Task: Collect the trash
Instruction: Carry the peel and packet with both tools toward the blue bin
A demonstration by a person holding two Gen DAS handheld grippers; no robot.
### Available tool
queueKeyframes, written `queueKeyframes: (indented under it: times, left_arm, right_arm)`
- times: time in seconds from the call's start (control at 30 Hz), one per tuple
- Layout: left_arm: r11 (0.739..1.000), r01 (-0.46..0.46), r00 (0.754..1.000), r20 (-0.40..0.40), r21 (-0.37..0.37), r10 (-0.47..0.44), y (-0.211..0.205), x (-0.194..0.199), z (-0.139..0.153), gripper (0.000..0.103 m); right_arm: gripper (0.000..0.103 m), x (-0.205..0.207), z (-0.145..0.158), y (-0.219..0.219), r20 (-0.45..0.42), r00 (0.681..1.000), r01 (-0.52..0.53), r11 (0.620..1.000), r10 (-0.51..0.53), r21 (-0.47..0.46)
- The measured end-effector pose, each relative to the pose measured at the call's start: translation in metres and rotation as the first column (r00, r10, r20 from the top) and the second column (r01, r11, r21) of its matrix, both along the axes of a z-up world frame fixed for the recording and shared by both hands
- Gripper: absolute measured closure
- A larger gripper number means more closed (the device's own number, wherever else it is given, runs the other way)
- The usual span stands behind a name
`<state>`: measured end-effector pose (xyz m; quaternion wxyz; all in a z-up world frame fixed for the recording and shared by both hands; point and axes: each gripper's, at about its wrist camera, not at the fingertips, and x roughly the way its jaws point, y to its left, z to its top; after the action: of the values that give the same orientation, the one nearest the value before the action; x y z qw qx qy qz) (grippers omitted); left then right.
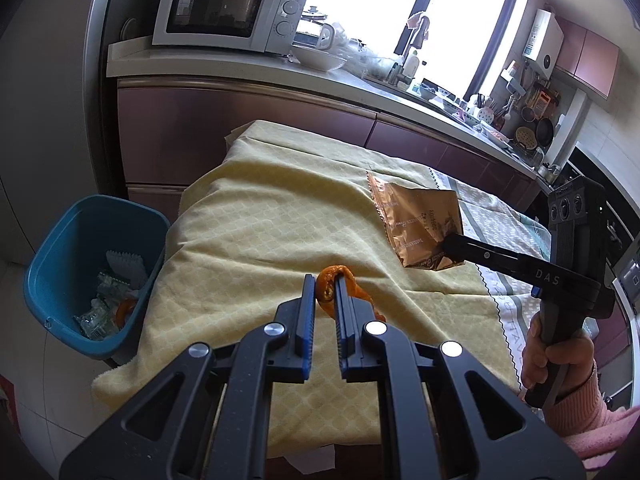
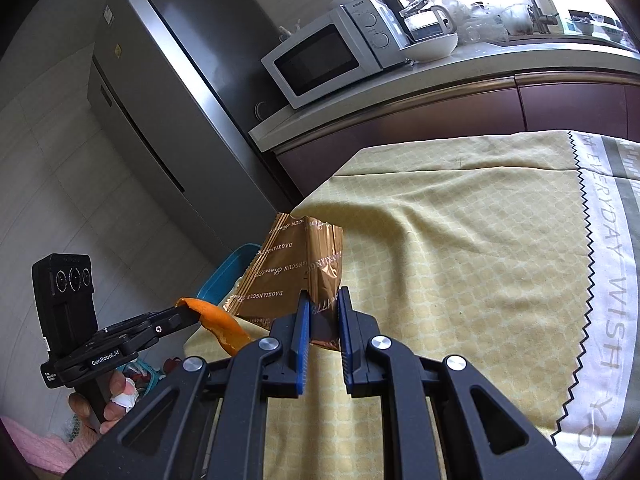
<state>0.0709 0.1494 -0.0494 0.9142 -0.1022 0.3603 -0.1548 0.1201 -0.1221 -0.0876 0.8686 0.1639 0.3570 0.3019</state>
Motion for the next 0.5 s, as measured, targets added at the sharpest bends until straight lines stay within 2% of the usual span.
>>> queueKeyframes:
  times: [0.5]
  left_arm:
    - [0.998,-0.057,0.998,0.013,-0.012,0.058,0.025,-0.01,0.004,0.093]
  right_arm:
    - [0.091,0.003,0.002,0.025,0.006,0.999,-0.049,0.999,0.049,0.004]
